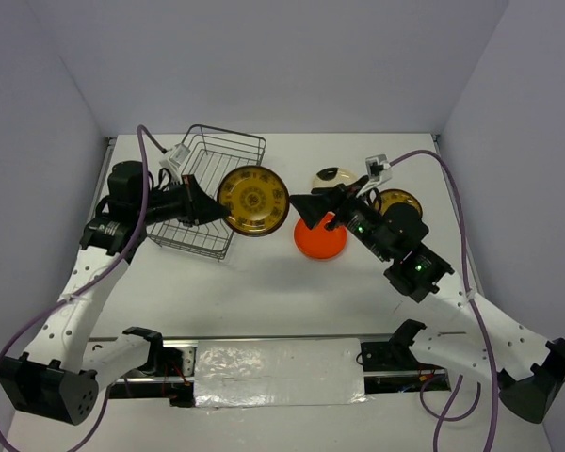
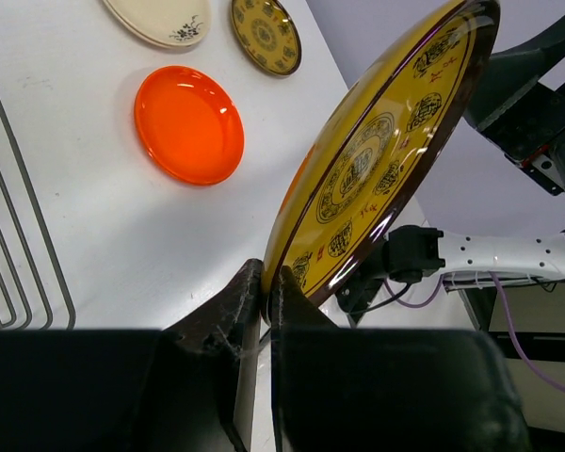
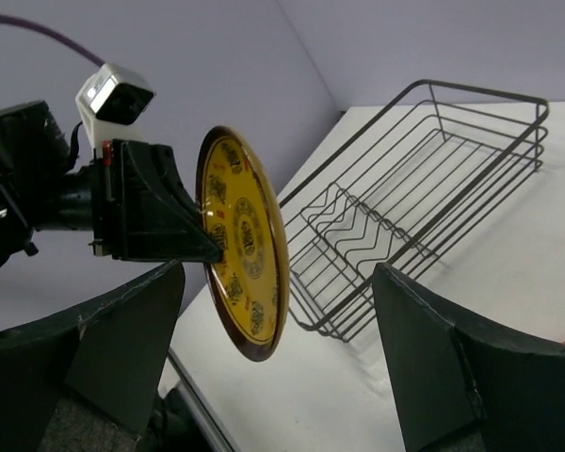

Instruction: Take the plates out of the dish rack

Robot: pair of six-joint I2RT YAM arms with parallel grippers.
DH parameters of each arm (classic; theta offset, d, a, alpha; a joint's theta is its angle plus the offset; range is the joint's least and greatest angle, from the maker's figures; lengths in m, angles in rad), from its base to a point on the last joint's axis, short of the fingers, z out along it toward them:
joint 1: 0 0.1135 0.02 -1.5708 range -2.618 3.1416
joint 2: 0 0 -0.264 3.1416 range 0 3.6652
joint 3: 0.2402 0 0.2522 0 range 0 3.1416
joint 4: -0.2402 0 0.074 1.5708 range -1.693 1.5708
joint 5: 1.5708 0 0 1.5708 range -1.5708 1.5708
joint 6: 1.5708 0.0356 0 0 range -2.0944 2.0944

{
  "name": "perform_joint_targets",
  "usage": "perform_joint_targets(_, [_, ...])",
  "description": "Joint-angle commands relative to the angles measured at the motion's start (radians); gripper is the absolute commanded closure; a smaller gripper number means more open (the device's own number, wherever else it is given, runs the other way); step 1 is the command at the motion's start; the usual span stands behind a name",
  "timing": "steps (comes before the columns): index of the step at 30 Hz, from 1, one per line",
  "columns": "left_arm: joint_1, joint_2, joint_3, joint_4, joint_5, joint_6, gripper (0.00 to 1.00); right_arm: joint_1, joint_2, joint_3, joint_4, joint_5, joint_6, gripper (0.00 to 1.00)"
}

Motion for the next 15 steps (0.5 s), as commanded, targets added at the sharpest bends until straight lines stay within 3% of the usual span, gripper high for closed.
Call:
perform_joint_targets(1, [-0.006,0.008,0.038,0.069,0.024,0.001,1.0,0.007,0.053,0.027,0.034,-0.105,-0.027,0.13])
perform_joint_targets(4, [-0.006,0.01,0.04,0.086,0.044,-0.013,1.0,0.008,0.131,0.084,-0.025,-0.138,-0.039,0.19])
perform_joint_targets(6, [-0.008,0.022,0.041,0.09,0.045,-0.013,1.0,0.013,0.206,0.139,-0.03,-0.208,-0.047,0.45])
perform_joint_targets(7, [-0.008,0.028,0.044,0.09,0.045,-0.012,0.91,0.021,0.223,0.162,-0.021,-0.228,-0.05,0.56])
perform_joint_targets(8, [-0.008,0.045,0.047,0.084,0.045,-0.007,0.81,0.022,0.24,0.177,-0.013,-0.249,-0.049,0.78])
perform_joint_targets(9, [-0.008,0.053,0.05,0.089,0.049,-0.009,0.57,0.025,0.268,0.196,-0.047,-0.242,-0.044,0.98])
perform_joint_targets(10, [-0.008,0.062,0.053,0.093,0.042,-0.01,0.45,0.021,0.272,0.214,-0.064,-0.212,-0.041,1.0])
perform_joint_targets(11, [-0.008,0.076,0.061,0.06,0.014,0.007,0.14,0.019,0.266,0.217,-0.134,-0.069,-0.005,1.0])
perform_joint_targets(12, [-0.008,0.082,0.104,0.008,-0.102,0.028,0.01,0.004,0.233,0.214,-0.195,0.03,0.041,1.0])
perform_joint_targets(14, [-0.008,0.085,0.145,-0.157,-0.28,0.101,0.0,-0.135,0.185,0.166,-0.373,0.158,0.241,1.0])
perform_joint_targets(15, [-0.008,0.079,0.174,-0.205,-0.477,0.119,0.0,-0.2,0.114,0.12,-0.406,0.198,0.302,1.0])
